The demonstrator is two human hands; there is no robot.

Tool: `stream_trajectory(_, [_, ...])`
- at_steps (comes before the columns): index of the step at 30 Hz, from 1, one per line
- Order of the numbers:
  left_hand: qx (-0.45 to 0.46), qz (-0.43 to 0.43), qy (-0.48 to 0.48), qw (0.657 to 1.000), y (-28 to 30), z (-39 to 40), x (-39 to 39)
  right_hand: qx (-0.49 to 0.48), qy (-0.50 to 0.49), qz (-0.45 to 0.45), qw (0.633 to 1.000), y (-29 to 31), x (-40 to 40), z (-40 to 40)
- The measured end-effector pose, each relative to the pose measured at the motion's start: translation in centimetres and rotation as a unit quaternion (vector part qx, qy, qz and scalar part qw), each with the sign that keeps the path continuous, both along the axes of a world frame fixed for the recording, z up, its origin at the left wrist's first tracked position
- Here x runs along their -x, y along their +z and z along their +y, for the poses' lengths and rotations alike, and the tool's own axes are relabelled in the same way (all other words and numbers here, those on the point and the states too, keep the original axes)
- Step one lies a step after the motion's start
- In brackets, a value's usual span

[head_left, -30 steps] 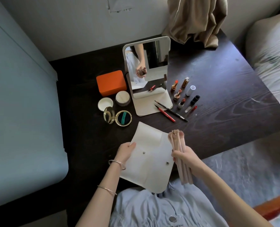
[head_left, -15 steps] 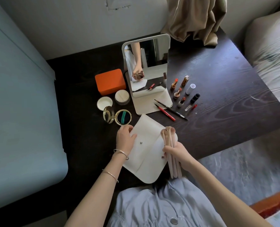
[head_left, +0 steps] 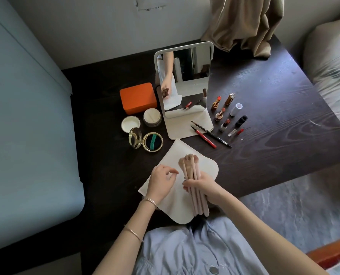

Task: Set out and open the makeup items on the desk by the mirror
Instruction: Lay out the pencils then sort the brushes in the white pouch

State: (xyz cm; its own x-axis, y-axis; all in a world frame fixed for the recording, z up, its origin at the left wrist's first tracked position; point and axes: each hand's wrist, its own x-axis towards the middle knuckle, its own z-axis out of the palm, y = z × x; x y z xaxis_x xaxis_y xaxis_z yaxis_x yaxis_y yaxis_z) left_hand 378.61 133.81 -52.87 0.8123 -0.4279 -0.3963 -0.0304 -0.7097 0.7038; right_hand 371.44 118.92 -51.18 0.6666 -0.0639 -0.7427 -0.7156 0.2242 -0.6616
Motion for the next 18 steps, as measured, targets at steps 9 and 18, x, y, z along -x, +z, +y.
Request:
stream_trajectory(9, [0.146,0.287,0.189,0.928,2.7,0.6,1.0,-0.157,-0.018,-0.002,0.987,0.5,-0.9,0.9])
stream_trajectory(18, [0.173,0.333,0.234,0.897,3.1,0.0,2.0,-0.016,-0.013,-0.016,1.0,0.1,-0.7,1.7])
